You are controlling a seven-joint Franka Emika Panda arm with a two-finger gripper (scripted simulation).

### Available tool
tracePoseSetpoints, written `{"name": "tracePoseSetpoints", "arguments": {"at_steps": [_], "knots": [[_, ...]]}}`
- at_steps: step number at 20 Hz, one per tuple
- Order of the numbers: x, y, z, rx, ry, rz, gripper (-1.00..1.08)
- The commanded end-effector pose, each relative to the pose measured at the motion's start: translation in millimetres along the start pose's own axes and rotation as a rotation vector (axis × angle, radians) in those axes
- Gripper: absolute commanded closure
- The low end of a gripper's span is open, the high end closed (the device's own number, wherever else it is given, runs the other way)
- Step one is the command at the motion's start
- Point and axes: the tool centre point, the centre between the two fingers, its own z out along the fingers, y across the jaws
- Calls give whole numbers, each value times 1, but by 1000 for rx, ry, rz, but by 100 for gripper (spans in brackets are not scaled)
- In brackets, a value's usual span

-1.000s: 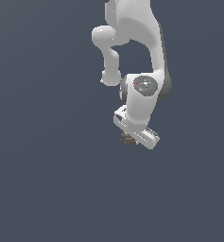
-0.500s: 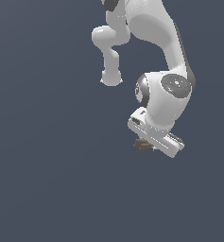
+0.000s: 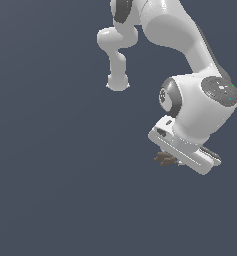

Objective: Pick up the object and move it to a goal position.

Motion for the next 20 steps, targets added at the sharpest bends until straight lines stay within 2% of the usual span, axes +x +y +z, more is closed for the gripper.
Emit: {"name": "tracePoseSetpoints", "arguments": {"at_steps": [1,11,20], "knots": [[-1,-11,-5,0,0,0,108],[-2,-47,-20,0,-1,0,108],[-3,-61,-26,0,-1,0,108]]}}
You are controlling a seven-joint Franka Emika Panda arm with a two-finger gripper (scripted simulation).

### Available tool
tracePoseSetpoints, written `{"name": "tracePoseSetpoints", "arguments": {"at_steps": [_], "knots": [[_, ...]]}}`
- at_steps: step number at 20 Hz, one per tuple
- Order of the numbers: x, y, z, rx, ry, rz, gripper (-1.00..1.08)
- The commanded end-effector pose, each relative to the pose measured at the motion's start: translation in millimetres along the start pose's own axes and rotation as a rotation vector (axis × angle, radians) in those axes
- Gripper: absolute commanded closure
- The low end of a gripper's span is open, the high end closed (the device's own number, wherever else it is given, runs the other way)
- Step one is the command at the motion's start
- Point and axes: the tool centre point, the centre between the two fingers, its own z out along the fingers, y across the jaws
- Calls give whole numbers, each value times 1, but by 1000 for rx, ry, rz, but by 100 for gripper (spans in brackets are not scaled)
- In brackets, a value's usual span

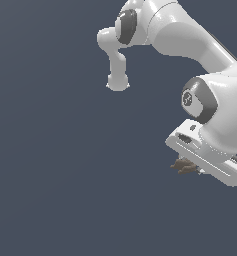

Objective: Pick up the object and move it to a goal position.

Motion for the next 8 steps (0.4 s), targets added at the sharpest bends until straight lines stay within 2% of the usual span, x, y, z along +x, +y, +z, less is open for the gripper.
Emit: {"name": "tracePoseSetpoints", "arguments": {"at_steps": [1,8], "knots": [[0,-3,-1,0,0,0,108],[0,-5,-2,0,0,0,108]]}}
